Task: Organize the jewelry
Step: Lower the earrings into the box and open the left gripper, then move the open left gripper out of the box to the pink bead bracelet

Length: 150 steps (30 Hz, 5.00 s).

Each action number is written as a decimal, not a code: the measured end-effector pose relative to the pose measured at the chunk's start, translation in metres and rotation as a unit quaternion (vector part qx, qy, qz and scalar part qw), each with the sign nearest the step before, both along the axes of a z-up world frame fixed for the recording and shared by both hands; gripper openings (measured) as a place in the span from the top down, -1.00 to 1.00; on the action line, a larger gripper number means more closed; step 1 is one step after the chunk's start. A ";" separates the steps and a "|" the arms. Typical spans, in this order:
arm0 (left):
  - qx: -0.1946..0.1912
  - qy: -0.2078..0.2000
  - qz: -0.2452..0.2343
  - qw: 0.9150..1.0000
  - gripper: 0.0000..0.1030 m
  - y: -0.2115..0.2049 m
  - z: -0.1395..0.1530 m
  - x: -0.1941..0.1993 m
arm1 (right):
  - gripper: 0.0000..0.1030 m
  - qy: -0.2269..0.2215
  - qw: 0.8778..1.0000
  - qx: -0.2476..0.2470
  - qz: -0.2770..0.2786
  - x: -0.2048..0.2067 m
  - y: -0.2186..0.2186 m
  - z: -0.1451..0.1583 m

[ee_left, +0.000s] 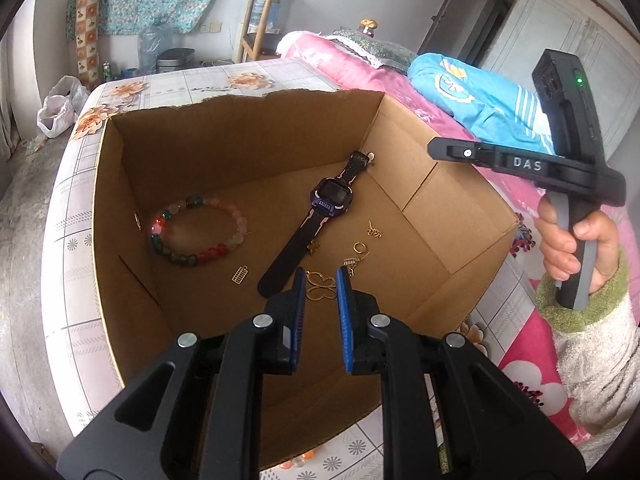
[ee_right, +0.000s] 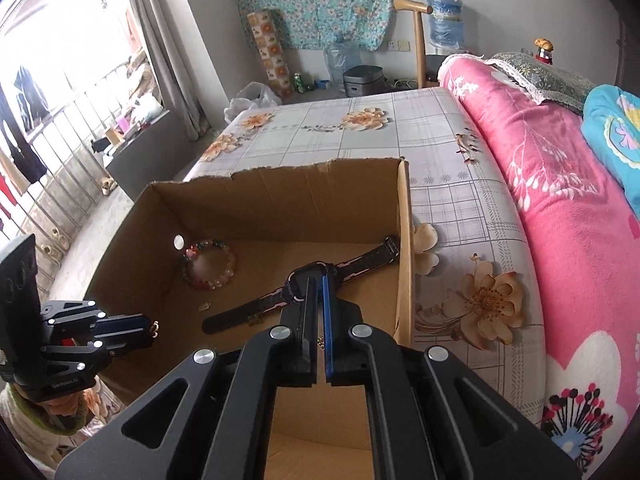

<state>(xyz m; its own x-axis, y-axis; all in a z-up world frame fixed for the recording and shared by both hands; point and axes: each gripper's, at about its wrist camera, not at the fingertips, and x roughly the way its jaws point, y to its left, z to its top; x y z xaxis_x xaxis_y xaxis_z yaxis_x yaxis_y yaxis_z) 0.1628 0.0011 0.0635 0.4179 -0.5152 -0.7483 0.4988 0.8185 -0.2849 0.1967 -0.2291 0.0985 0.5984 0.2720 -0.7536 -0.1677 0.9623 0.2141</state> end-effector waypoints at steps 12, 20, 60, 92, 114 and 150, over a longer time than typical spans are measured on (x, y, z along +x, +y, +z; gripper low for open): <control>0.034 0.046 -0.004 0.998 0.72 -0.024 -0.016 0.025 | 0.79 -0.092 0.993 0.055 -0.057 -0.069 -0.025 0.030; 0.060 0.064 0.006 0.996 0.71 -0.026 -0.019 0.028 | 0.79 -0.099 0.990 0.070 -0.076 -0.079 -0.039 0.024; 0.015 -0.063 -0.026 0.998 -0.60 -0.014 -0.032 -0.147 | -0.34 0.036 0.989 0.005 -0.145 -0.162 -0.011 -0.071; 0.139 -0.032 0.023 0.990 -0.84 -0.052 -0.081 -0.144 | -0.88 0.082 0.986 -0.127 -0.071 -0.148 0.013 -0.113; 0.150 -0.012 0.031 0.988 -0.84 -0.057 -0.084 -0.137 | -0.88 0.101 0.984 -0.123 -0.077 -0.143 0.013 -0.114; 0.157 -0.003 0.032 0.987 -0.85 -0.061 -0.087 -0.135 | -0.88 0.098 0.984 -0.122 -0.083 -0.143 0.013 -0.115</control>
<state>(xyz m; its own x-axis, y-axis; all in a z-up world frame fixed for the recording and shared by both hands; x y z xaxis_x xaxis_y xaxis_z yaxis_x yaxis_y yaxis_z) 0.0274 -0.0595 -0.0236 0.4476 -0.2315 -0.8637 0.4448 0.8956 -0.0096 0.0534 -0.2160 -0.0162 0.4560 -0.0207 -0.8897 0.0166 0.9998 -0.0147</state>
